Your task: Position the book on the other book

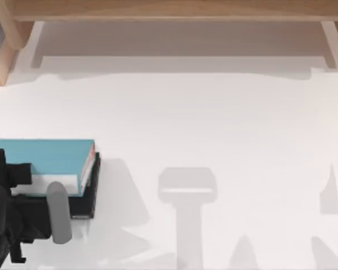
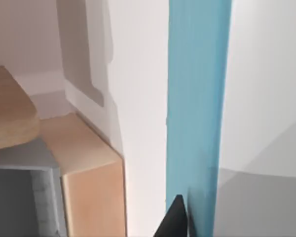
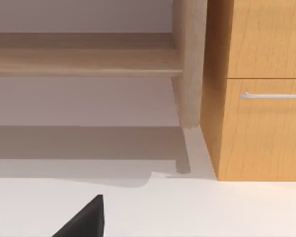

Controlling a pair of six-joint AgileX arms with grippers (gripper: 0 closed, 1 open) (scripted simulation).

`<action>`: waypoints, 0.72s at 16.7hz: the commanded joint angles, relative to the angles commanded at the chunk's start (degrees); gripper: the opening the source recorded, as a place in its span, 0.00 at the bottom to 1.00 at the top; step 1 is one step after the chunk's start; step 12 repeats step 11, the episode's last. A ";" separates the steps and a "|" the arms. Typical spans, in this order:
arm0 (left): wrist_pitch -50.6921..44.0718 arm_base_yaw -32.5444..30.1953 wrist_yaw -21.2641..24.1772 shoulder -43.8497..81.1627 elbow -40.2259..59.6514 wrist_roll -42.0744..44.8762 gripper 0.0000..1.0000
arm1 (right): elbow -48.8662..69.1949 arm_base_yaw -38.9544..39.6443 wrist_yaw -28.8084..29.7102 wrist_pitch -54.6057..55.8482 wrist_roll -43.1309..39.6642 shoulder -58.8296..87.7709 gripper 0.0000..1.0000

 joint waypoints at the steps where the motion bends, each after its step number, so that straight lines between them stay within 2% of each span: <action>1: 0.00 0.00 0.00 0.00 0.00 0.00 0.68 | 0.00 0.00 0.00 0.00 0.00 0.00 1.00; 5: 0.00 0.00 0.00 0.00 0.00 0.00 0.98 | 0.00 0.00 0.00 0.00 0.00 0.00 1.00; 12: 0.00 0.00 0.00 0.00 0.00 0.00 1.00 | 0.00 0.00 0.00 0.00 0.00 0.00 1.00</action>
